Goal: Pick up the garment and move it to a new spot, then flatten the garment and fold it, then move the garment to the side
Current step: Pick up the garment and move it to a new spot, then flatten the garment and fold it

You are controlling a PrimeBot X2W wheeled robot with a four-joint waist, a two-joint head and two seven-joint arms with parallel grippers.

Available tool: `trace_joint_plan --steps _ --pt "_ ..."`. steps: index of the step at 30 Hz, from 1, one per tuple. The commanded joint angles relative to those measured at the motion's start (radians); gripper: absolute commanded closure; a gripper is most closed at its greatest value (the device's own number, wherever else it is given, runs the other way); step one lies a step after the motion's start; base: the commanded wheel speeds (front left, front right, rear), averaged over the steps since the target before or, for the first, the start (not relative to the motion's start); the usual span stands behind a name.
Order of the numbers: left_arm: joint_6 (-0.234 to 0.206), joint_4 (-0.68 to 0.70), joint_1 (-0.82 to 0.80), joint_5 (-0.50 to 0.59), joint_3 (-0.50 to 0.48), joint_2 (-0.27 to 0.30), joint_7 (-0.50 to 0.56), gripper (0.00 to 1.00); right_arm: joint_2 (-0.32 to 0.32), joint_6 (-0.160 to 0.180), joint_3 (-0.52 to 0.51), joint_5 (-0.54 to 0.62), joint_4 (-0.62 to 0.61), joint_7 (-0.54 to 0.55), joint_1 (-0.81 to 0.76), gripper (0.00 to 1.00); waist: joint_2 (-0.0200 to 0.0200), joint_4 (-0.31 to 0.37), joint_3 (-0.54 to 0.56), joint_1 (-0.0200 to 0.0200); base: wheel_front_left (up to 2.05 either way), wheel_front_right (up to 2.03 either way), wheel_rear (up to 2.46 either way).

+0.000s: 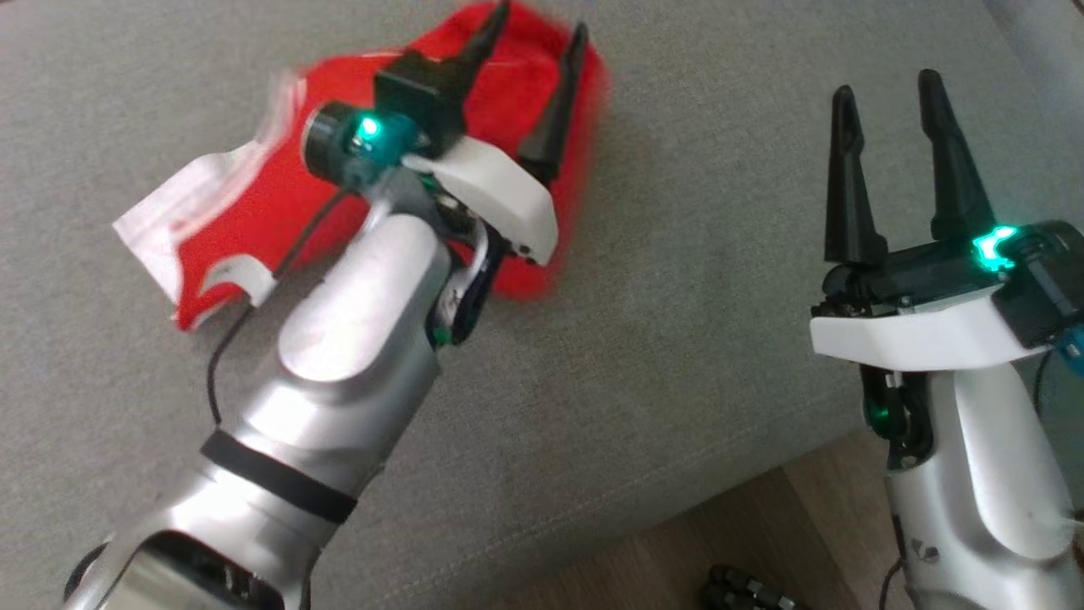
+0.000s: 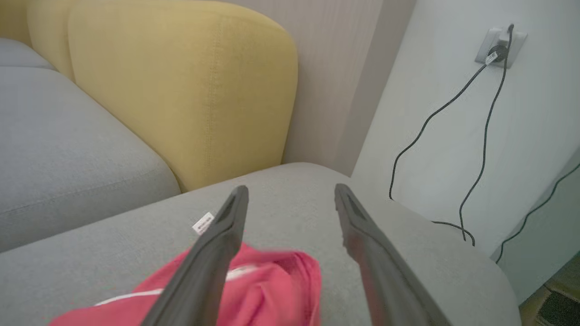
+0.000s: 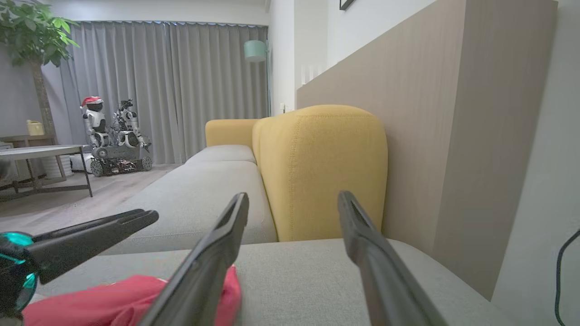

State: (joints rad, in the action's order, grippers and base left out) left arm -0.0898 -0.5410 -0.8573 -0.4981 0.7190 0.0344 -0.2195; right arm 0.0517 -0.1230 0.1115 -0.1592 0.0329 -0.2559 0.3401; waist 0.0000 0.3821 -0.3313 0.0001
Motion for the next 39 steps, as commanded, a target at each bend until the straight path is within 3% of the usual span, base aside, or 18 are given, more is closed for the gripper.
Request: trace_joint_plan --steps 1,7,12,13,18,24,32,39 --pt "-0.02 0.015 -0.067 -0.012 -0.014 0.016 -0.018 0.0 -0.001 -0.008 0.01 -0.011 -0.033 -0.006 0.02 0.0 0.0 -0.02 0.002 -0.0001 0.0 0.0 0.0" --pt "-0.051 -0.035 -0.102 -0.004 -0.031 0.018 -0.039 0.0 -0.001 -0.008 -0.007 0.011 -0.021 -0.006 0.014 0.0 0.0 -0.101 0.035 -0.0001 0.0 0.0 0.0" --pt "-0.057 0.015 -0.068 0.048 -0.13 0.085 -0.042 0.0 -0.001 -0.008 -0.032 0.068 0.003 -0.006 -0.004 0.0 0.0 -0.229 0.093 -0.0001 0.0 0.0 0.0" --pt "-0.057 0.015 -0.068 0.048 -0.13 0.085 -0.042 0.0 -0.001 -0.008 -0.032 0.068 0.003 -0.006 -0.004 0.0 0.0 -0.229 0.093 -0.0001 0.0 0.0 0.0" --pt "-0.043 0.087 0.067 0.08 -0.21 0.157 -0.042 0.0 -0.001 -0.008 -0.069 0.112 0.033 -0.006 -0.046 0.0 0.0 -0.328 0.155 -0.0001 0.0 0.0 0.0" --pt "-0.042 0.239 0.308 0.12 -0.29 0.194 -0.042 0.0 -0.001 -0.008 -0.106 0.119 0.045 -0.006 -0.105 0.0 0.0 -0.393 0.198 -0.0001 0.0 0.0 0.0" --pt "-0.03 0.409 0.606 0.174 -0.433 0.132 -0.042 0.0 -0.001 -0.008 -0.138 0.12 0.061 -0.006 -0.172 0.0 0.0 -0.44 0.242 -0.0001 0.0 0.0 0.0" --pt "0.032 0.436 0.658 0.22 -0.513 0.059 -0.042 0.0 -0.001 -0.008 -0.124 0.141 0.088 -0.006 -0.155 0.0 0.0 -0.465 0.234 -0.0001 0.0 0.0 0.0"
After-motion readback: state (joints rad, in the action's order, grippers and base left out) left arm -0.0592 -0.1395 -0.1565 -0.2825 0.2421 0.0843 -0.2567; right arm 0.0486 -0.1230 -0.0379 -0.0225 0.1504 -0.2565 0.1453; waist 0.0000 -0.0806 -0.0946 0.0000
